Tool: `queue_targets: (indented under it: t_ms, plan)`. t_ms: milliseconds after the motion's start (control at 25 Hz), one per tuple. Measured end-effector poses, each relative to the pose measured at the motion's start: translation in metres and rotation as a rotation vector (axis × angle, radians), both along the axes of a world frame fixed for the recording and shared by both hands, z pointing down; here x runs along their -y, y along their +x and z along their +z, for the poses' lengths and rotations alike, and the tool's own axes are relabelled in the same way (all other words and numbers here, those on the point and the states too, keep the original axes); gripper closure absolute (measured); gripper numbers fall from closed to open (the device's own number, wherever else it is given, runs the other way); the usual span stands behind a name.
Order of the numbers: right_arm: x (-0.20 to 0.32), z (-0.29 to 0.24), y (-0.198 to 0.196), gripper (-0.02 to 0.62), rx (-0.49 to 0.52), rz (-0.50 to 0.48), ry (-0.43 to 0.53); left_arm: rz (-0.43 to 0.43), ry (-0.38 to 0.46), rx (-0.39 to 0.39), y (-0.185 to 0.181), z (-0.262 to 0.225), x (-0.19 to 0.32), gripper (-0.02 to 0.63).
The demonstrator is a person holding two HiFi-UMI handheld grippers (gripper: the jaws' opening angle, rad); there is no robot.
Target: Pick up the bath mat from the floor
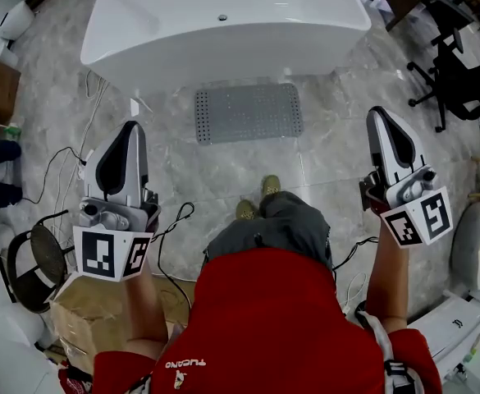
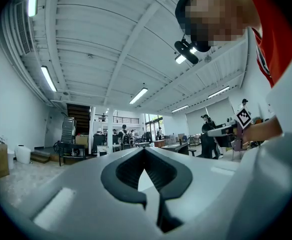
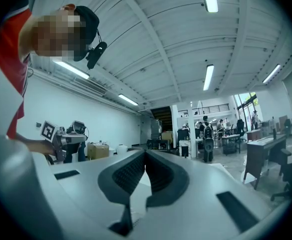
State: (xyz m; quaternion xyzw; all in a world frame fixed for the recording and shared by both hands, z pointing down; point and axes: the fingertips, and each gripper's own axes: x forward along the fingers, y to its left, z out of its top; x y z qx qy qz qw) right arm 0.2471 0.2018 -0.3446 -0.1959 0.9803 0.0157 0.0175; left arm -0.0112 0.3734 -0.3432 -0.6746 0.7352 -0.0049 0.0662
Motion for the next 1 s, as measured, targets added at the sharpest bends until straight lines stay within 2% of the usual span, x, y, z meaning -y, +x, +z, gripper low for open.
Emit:
queue_targets:
  t_ms: [480, 1000]
  plan:
    - [0.053, 0.005, -0.028, 0.594, 0.005, -0.038, -0.007, -0.031, -0.013, -0.001, -0.021, 0.002, 0.043, 0.601]
    - [0.170, 0.013, -0.049, 0.594, 0.009, -0.047, 0.002, -0.082, -0.011, 0.008, -0.048, 0.003, 0.152, 0.601]
